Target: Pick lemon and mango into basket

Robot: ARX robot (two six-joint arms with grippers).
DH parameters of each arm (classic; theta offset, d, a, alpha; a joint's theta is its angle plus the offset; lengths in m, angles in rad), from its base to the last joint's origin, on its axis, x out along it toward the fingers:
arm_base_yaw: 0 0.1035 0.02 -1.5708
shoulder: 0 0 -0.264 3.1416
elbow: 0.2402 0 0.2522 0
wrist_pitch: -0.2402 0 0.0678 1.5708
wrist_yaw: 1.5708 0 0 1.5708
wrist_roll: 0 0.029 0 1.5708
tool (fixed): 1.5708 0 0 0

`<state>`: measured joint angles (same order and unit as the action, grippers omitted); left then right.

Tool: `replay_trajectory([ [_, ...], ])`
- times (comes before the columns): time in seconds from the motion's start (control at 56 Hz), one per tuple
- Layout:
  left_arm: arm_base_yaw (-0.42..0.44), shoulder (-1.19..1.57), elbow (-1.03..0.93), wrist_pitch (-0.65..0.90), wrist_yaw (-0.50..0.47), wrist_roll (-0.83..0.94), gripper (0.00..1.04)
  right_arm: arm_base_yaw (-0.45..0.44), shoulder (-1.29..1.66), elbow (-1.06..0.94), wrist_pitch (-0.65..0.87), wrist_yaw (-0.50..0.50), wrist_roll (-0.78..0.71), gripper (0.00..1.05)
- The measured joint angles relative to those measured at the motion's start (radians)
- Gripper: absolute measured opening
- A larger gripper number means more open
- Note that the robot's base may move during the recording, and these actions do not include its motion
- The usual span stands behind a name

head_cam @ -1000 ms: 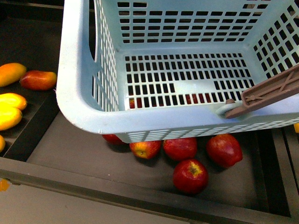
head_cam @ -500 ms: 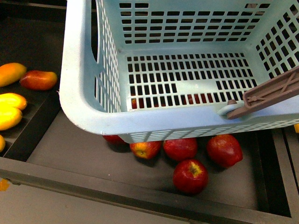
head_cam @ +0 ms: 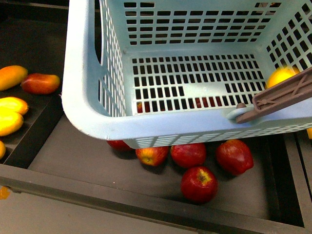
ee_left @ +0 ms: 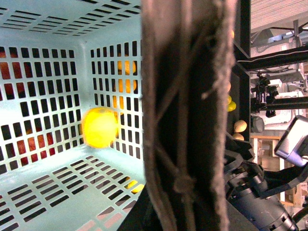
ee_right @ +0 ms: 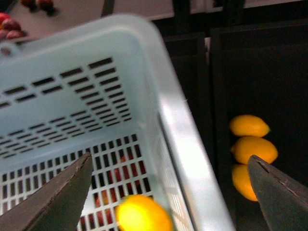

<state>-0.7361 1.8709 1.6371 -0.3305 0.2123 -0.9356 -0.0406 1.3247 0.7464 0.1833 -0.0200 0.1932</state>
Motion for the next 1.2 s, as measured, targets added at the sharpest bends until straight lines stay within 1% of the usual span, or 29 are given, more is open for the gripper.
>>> replay_trajectory([
  [0.036,0.000,0.000,-0.001,0.000,0.001,0.001,0.05,-0.016,-0.017,-0.006,0.000,0.011,0.002,0.97],
  [0.071,0.000,0.000,-0.002,0.000,0.001,0.000,0.05,-0.036,-0.034,-0.028,0.043,-0.004,-0.008,0.94],
  [0.089,0.000,0.000,-0.002,0.000,0.001,-0.002,0.05,-0.052,-0.050,-0.059,0.114,-0.036,-0.023,0.91],
  [0.107,0.000,0.000,-0.002,0.000,0.001,-0.003,0.05,-0.060,-0.058,-0.075,0.150,-0.051,-0.032,0.89],
  [0.143,0.000,0.000,-0.002,0.000,-0.001,-0.003,0.05,-0.080,-0.095,-0.145,0.290,-0.084,-0.076,0.82],
  [0.179,0.000,0.000,-0.002,0.000,-0.002,-0.001,0.05,-0.085,-0.123,-0.194,0.377,-0.087,-0.106,0.77],
  [0.25,0.000,0.000,-0.002,0.000,-0.002,0.001,0.05,-0.082,-0.175,-0.271,0.485,-0.089,-0.140,0.66],
  [0.304,0.000,0.000,-0.002,0.000,-0.002,0.000,0.05,-0.077,-0.201,-0.308,0.514,-0.088,-0.154,0.60],
  [0.375,-0.001,0.000,-0.002,0.000,0.003,0.000,0.05,-0.061,-0.246,-0.388,0.534,-0.077,-0.169,0.42],
  [0.429,-0.001,0.000,-0.002,0.000,0.005,-0.002,0.05,-0.051,-0.275,-0.434,0.537,-0.070,-0.174,0.32],
  [0.572,0.000,0.000,-0.002,0.000,0.000,0.001,0.05,-0.037,-0.343,-0.500,0.541,-0.051,-0.183,0.10],
  [0.607,0.000,0.000,-0.002,0.000,0.000,0.001,0.05,-0.026,-0.360,-0.515,0.541,-0.032,-0.184,0.05],
  [0.625,0.000,0.000,-0.002,0.000,0.000,0.001,0.05,-0.012,-0.371,-0.525,0.539,-0.003,-0.185,0.02],
  [0.732,0.000,0.000,-0.002,0.000,0.001,0.000,0.05,0.032,-0.427,-0.567,0.528,0.011,-0.188,0.02],
  [0.875,0.001,0.000,-0.002,0.000,0.000,0.000,0.05,0.035,-0.492,-0.610,0.502,0.019,-0.187,0.02],
  [1.126,0.001,0.000,-0.002,0.000,0.001,0.000,0.05,0.037,-0.644,-0.675,0.416,0.020,-0.187,0.02],
  [1.197,0.001,0.000,-0.002,0.000,0.001,0.000,0.05,0.037,-0.666,-0.681,0.405,0.020,-0.189,0.12],
])
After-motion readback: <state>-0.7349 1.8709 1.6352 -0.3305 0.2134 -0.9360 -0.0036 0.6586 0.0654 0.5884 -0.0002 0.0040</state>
